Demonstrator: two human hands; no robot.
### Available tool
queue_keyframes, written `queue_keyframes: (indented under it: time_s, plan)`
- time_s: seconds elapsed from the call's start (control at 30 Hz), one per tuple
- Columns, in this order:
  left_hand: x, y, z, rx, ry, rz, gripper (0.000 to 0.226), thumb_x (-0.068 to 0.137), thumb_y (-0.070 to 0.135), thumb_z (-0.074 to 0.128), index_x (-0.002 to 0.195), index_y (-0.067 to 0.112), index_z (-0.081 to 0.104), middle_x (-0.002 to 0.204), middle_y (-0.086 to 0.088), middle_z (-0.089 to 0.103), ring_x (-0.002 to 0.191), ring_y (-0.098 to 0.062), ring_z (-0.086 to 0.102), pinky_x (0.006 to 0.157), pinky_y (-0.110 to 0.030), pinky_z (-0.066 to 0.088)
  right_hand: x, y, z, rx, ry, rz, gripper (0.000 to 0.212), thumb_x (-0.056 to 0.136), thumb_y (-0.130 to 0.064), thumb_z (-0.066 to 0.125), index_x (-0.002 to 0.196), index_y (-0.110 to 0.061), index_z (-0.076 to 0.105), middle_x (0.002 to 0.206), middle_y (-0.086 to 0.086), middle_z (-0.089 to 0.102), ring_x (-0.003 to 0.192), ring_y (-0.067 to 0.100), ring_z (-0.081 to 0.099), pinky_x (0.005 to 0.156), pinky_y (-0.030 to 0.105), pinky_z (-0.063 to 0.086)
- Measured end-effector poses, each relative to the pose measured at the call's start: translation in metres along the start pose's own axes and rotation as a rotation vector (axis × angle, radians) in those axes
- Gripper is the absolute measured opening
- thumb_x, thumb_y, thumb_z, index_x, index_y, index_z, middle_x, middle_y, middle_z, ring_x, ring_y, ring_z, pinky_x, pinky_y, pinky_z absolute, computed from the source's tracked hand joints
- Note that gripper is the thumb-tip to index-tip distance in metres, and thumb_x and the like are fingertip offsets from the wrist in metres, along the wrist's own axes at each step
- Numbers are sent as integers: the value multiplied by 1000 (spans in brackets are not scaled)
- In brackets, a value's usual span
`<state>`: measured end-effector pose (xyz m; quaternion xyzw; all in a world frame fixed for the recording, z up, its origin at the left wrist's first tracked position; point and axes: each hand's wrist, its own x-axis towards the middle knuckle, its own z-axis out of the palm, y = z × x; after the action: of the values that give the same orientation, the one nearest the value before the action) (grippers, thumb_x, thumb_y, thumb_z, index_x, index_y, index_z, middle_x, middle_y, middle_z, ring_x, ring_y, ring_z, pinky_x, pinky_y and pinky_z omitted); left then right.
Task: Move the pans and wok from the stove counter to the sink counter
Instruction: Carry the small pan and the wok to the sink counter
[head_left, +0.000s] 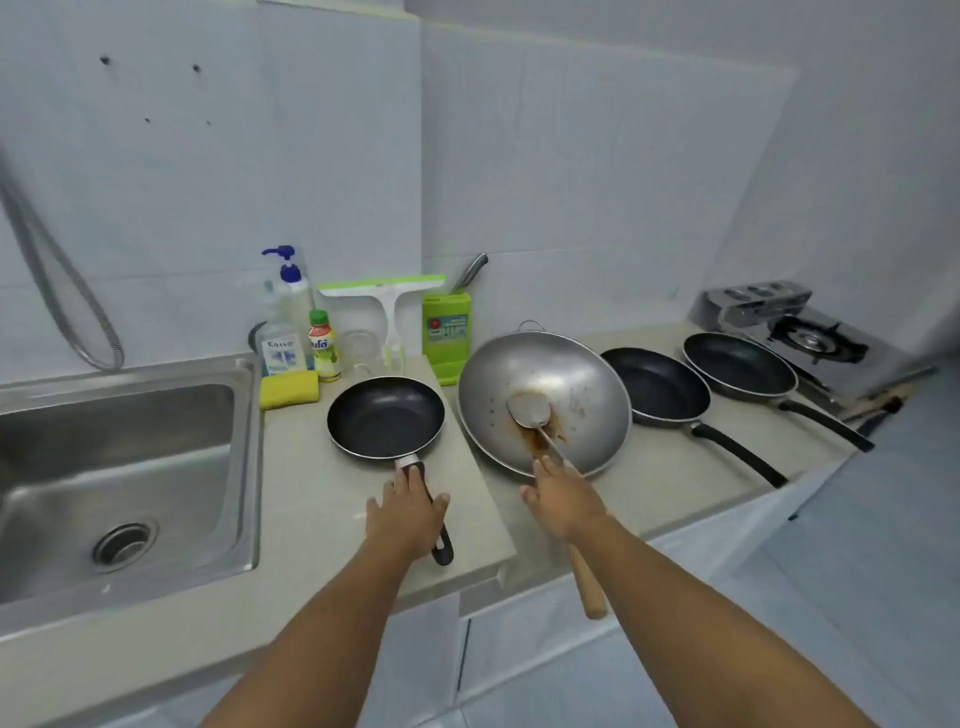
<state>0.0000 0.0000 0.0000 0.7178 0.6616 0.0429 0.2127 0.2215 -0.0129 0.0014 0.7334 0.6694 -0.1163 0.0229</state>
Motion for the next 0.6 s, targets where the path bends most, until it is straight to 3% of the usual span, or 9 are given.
queue_keyframes:
  time_s: [0.23, 0.47, 0.53, 0.6]
  plan:
    - [-7, -4, 28, -263, -5, -69, 69, 102, 46, 37, 156, 8, 16, 154, -14, 37, 134, -35, 41, 107, -46, 35, -23, 26, 49, 218, -86, 210, 57, 102, -45, 34, 144, -7, 37, 146, 12, 44, 127, 34, 45, 97, 41, 41]
    - [-7, 4, 47, -616, 65, -158, 72, 99, 36, 51, 157, 14, 14, 149, -10, 44, 131, -35, 47, 106, -43, 37, -19, 55, 77, 440, -143, 377, 59, 100, -45, 44, 145, -9, 34, 144, 14, 43, 129, 36, 43, 103, 45, 41]
    - [-4, 7, 52, -747, 78, -234, 66, 98, 34, 54, 153, 15, 22, 135, -10, 55, 115, -36, 58, 99, -45, 44, -14, 63, 81, 594, -177, 440, 66, 99, -41, 48, 150, -6, 27, 145, 17, 44, 129, 37, 47, 104, 44, 41]
    - [3, 10, 53, -951, 73, -345, 48, 99, 30, 54, 138, 7, 40, 105, -13, 63, 76, -30, 65, 73, -43, 56, -6, 68, 83, 738, -209, 486, 69, 100, -37, 49, 153, -3, 21, 146, 19, 46, 129, 36, 49, 102, 39, 41]
